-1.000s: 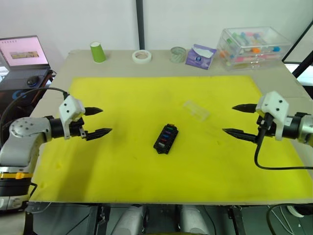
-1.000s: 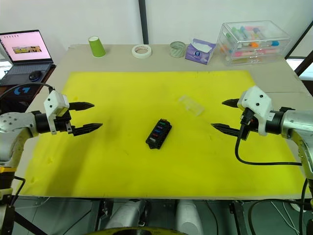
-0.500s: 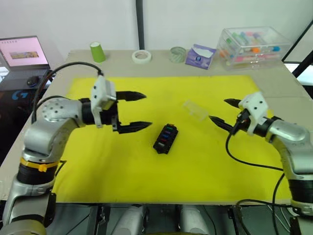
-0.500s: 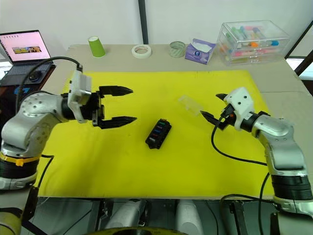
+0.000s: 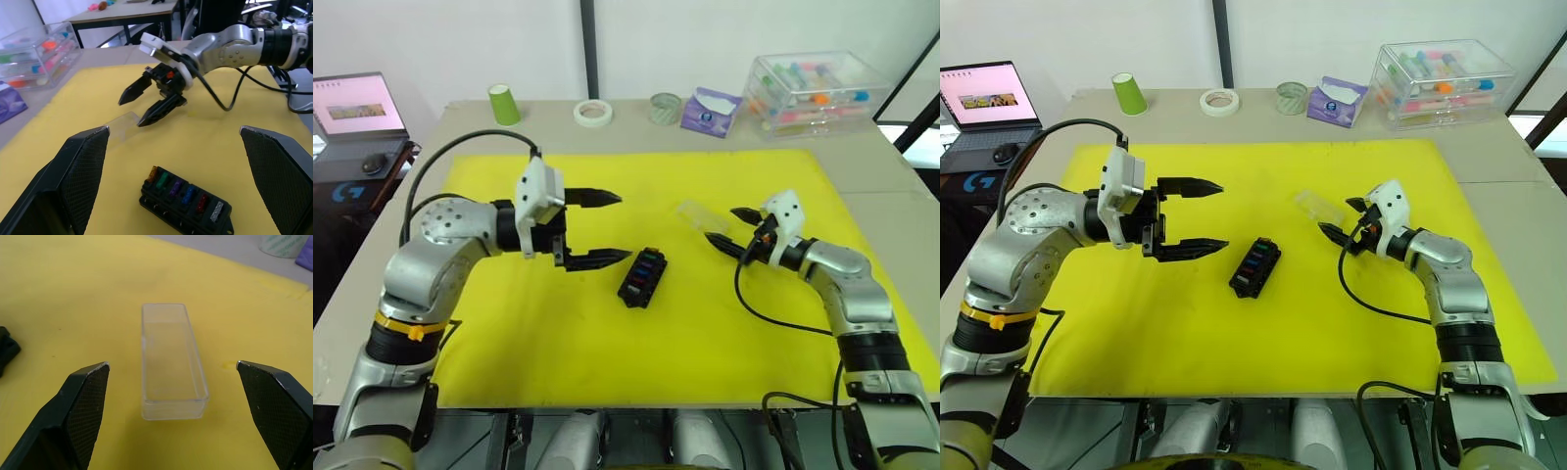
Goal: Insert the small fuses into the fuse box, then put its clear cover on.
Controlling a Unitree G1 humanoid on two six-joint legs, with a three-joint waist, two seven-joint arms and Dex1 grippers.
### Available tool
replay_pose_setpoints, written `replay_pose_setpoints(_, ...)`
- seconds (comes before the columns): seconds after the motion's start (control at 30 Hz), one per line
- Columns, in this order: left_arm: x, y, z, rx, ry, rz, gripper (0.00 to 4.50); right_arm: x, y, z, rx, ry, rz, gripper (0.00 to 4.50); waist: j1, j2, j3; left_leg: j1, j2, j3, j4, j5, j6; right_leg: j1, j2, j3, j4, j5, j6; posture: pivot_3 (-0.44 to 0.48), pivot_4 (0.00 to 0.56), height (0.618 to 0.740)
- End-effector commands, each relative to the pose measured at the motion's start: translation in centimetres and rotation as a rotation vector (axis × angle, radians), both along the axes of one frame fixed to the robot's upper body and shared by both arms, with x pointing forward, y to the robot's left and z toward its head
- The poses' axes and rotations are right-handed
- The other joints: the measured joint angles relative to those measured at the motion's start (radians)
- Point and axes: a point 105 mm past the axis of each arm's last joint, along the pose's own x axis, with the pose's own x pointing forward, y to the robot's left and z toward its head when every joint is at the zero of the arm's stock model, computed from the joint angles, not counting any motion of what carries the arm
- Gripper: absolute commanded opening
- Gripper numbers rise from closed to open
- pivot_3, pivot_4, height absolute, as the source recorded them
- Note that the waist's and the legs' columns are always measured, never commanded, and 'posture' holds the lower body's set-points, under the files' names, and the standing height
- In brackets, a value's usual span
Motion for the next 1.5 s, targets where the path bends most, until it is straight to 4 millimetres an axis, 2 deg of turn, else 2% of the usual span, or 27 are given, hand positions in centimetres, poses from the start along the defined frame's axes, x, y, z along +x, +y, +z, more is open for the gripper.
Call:
replay_pose_setpoints(0.03,-0.7,-0.1,0.9,0.0,-0.046,-0.016,4.5,0.9,0.3,-0.2,0.0,0.002,-0.009,4.42,0.0,0.0,0.0,0.0,0.0,0.0,0.0,0.0,0.0,0.0,0.0,0.0,0.0,0.0,0.0,0.0,0.15,0.74)
replay_pose_setpoints(0.23,-1.0,-0.1,0.8,0.004,-0.035,-0.018,4.5,1.2,0.9,-0.7,-0.005,-0.004,0.011,4.42,0.0,0.0,0.0,0.0,0.0,0.0,0.0,0.0,0.0,0.0,0.0,0.0,0.0,0.0,0.0,0.0,0.15,0.74)
replay_pose_setpoints(0.33,-1.1,-0.1,0.8,0.005,-0.032,-0.018,4.5,1.3,1.0,-0.6,0.0,-0.014,0.019,3.81,0.0,0.0,0.0,0.0,0.0,0.0,0.0,0.0,0.0,0.0,0.0,0.0,0.0,0.0,0.0,0.0,0.15,0.74)
replay_pose_setpoints(0.5,-1.5,-0.1,0.3,0.01,-0.01,-0.022,4.5,0.9,1.1,-0.6,-0.013,-0.027,0.036,2.06,-0.001,0.0,0.0,0.0,0.0,0.0,0.0,0.0,0.0,0.0,0.0,0.0,0.0,0.0,0.0,0.0,0.15,0.74)
replay_pose_setpoints(0.53,-1.5,0.0,0.1,0.014,-0.007,-0.021,4.5,0.8,0.9,-0.8,-0.019,-0.024,0.036,1.86,-0.001,0.0,0.0,0.0,0.0,0.0,0.0,0.0,0.0,0.0,0.0,0.0,0.0,0.0,0.0,0.0,0.15,0.74)
replay_pose_setpoints(0.67,-1.4,0.3,0.0,0.009,0.001,-0.002,4.5,0.7,0.6,0.0,0.017,-0.056,0.028,1.87,0.002,0.0,0.0,0.0,0.0,0.0,0.0,0.0,0.0,0.0,0.0,0.0,0.0,0.0,0.0,0.0,0.15,0.74)
replay_pose_setpoints(0.83,-3.7,0.2,-1.6,-0.021,0.102,0.049,4.5,-0.6,2.0,4.1,0.007,-0.145,0.114,1.87,-0.006,0.002,0.001,0.0,0.0,0.0,-0.001,0.0,0.0,-0.001,0.0,0.002,-0.001,0.0,0.0,0.0,0.15,0.74)
replay_pose_setpoints(0.97,-5.6,-0.3,-4.0,-0.036,0.17,0.142,4.5,-2.7,4.2,6.9,-0.012,-0.138,0.25,1.87,0.0,0.002,0.001,0.0,0.0,0.0,-0.001,0.0,0.0,-0.001,0.0,0.002,0.0,0.0,0.0,0.0,0.15,0.74)
replay_pose_setpoints(1.03,-5.2,-0.5,-5.3,-0.111,0.224,0.272,4.5,-4.7,5.9,8.9,-0.028,-0.126,0.381,1.87,0.006,0.003,0.001,0.0,0.0,0.0,-0.001,0.0,0.0,0.0,0.0,0.002,-0.001,0.0,0.0,0.0,0.15,0.74)
replay_pose_setpoints(1.1,-4.9,-0.4,-7.1,-0.098,0.234,0.334,4.5,-6.2,6.9,10.5,-0.046,-0.104,0.474,1.87,0.013,0.002,0.001,0.0,0.0,0.001,0.0,0.0,0.0,0.001,-0.001,0.002,-0.001,0.0,0.0,0.0,0.15,0.74)
replay_pose_setpoints(1.23,-4.8,-0.7,-9.8,-0.071,0.233,0.373,4.5,-7.3,7.5,12.0,-0.092,-0.062,0.554,1.87,0.03,0.002,0.001,0.0,0.0,0.001,0.0,0.0,0.0,0.001,0.0,0.002,-0.001,0.0,0.0,0.0,0.15,0.74)
replay_pose_setpoints(1.33,-4.6,-1.4,-11.2,-0.079,0.216,0.411,4.5,-7.4,7.9,12.8,-0.119,-0.066,0.571,1.87,0.032,0.002,0.001,0.0,0.0,0.001,0.001,0.0,0.001,0.002,-0.001,0.002,-0.002,0.0,0.0,0.0,0.15,0.74)
replay_pose_setpoints(1.5,-4.5,-2.9,-11.9,-0.155,0.254,0.457,4.5,-7.6,8.3,13.5,-0.126,-0.067,0.58,1.87,0.029,0.002,0.001,0.0,0.0,0.001,0.0,0.0,0.001,0.002,-0.001,0.002,-0.002,0.0,0.0,0.0,0.15,0.74)
